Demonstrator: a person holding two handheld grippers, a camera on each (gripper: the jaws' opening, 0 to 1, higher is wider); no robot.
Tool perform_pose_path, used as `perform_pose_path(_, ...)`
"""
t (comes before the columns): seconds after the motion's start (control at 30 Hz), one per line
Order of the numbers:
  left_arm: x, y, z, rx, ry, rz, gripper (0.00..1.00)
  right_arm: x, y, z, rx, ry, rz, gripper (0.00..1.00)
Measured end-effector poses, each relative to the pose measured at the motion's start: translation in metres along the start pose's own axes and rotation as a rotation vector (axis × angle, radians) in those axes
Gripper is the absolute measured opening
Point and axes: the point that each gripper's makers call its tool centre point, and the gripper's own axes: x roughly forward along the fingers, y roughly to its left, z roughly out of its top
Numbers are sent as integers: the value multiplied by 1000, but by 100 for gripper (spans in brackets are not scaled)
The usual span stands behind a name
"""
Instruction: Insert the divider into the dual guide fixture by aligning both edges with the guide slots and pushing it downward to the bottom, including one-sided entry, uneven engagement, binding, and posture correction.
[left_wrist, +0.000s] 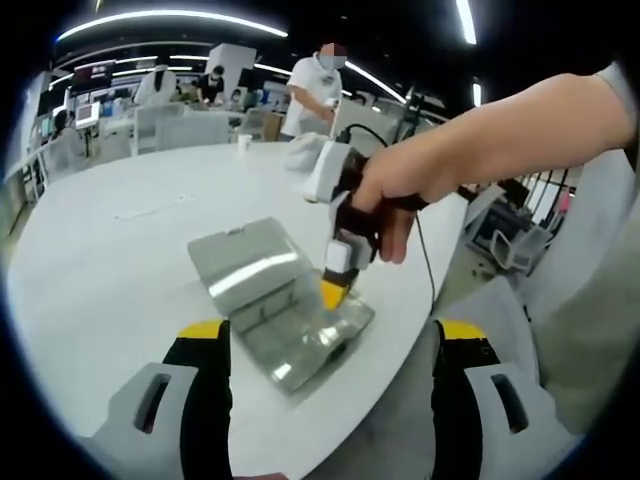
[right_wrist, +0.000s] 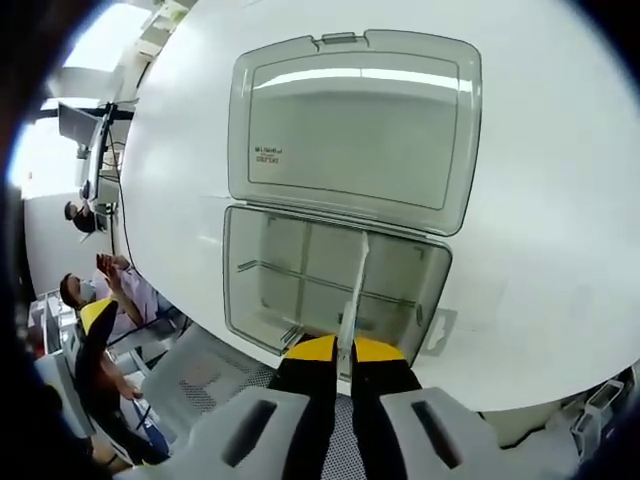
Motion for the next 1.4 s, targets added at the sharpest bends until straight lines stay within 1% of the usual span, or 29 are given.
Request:
perform_pose_path(0.1,1,0,0,1,0,-1,81,-1,2,-3,-3,-4,-2,0)
perform_pose_path(0.37,-1,1,1,2,0,3,81,1,-2,2,-20,1,-22,0)
perform_pose_path(0.6,-1,1,1,0,-2,2,81,1,-3,3,-16,9,-31,0)
perform_pose_path(0.77,-2,1,1,-2,-2,4,81,-3,-2,3,-13,2,-26,0)
perform_pose_path(0.87,-1,1,1,-3,-4,2,81,-1,-6,3,-16,5,-42,0)
perform_pose_path(1.1,-1,3,-1,-6,-3,4,81,1,-2,5,-5,-1,-24,0)
perform_pose_path(1.2,-1,2,0,-5,-4,4,81,2,-4,7,-11,-1,-29,0)
perform_pose_path(1.33,-1,2,0,-6,-5,4,81,2,-2,2,-7,0,-24,0)
perform_pose_path(1.4,-1,1,0,-5,-5,4,81,2,-1,2,-6,-1,-22,0)
